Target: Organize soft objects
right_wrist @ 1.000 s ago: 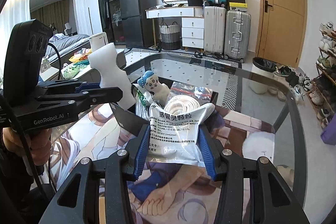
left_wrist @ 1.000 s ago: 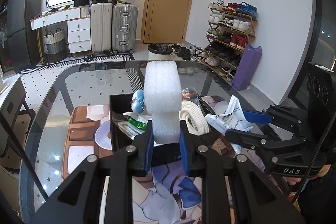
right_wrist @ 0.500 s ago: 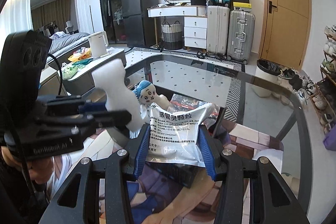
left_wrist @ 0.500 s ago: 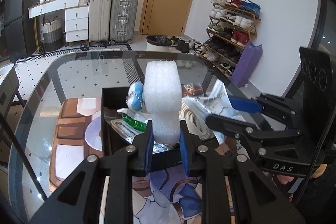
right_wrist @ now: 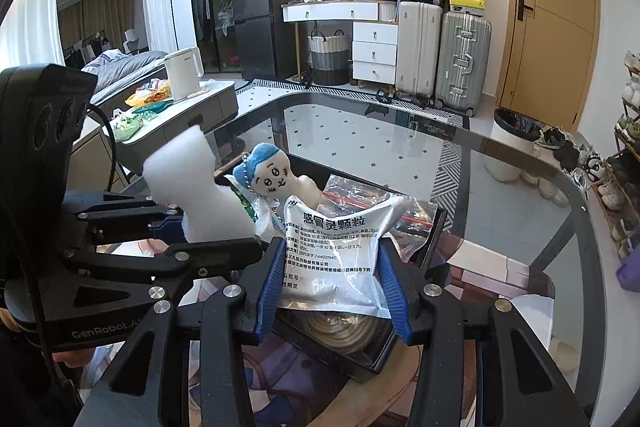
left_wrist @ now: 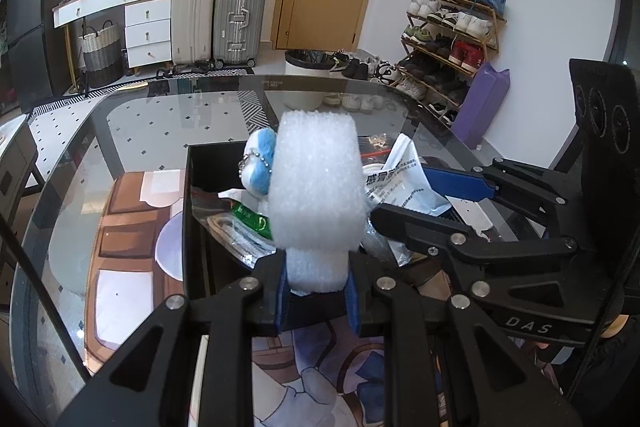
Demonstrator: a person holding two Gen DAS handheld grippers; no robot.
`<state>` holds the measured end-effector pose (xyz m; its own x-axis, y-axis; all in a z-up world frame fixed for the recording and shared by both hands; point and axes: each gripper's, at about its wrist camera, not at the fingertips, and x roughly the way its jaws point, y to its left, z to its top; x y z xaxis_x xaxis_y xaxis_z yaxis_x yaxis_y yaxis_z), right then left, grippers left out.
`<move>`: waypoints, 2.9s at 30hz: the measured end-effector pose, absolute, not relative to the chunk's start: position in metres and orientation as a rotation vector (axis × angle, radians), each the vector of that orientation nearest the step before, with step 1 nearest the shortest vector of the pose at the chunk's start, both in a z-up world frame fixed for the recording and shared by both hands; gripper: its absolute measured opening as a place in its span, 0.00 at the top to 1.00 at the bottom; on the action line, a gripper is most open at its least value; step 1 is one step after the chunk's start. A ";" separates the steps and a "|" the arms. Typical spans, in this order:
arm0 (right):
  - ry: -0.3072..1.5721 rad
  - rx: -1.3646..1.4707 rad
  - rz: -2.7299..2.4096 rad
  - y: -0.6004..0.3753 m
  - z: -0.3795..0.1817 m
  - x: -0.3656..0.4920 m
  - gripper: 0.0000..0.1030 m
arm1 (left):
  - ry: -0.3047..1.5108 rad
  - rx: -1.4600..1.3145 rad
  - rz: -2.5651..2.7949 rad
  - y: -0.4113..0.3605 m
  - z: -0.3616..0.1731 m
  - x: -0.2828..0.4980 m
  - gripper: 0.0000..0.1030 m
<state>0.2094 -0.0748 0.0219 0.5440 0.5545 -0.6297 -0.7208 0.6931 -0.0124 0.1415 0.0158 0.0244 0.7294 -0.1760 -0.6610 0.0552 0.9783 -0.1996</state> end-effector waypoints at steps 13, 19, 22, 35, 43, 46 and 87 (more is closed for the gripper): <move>0.631 -0.298 0.770 -0.073 0.020 0.217 0.50 | 0.751 -0.148 -0.111 0.021 0.027 0.142 0.68; 0.588 -0.262 0.768 -0.090 0.028 0.208 0.31 | 0.740 -0.127 -0.100 0.025 0.031 0.133 0.49; 0.570 -0.256 0.763 -0.096 0.032 0.200 0.24 | 0.727 -0.092 -0.094 0.022 0.035 0.125 0.47; 0.485 -0.169 0.742 -0.126 0.034 0.158 0.01 | 0.618 -0.031 -0.002 0.024 0.042 0.091 0.00; 0.432 -0.130 0.707 -0.140 0.024 0.136 0.01 | 0.564 -0.049 0.051 0.029 0.032 0.075 0.00; 0.415 -0.127 0.706 -0.142 0.023 0.130 0.01 | 0.547 -0.057 0.070 0.032 0.029 0.073 0.00; 0.335 -0.087 0.702 -0.146 0.016 0.119 0.01 | 0.456 -0.082 0.134 0.033 0.017 0.063 0.00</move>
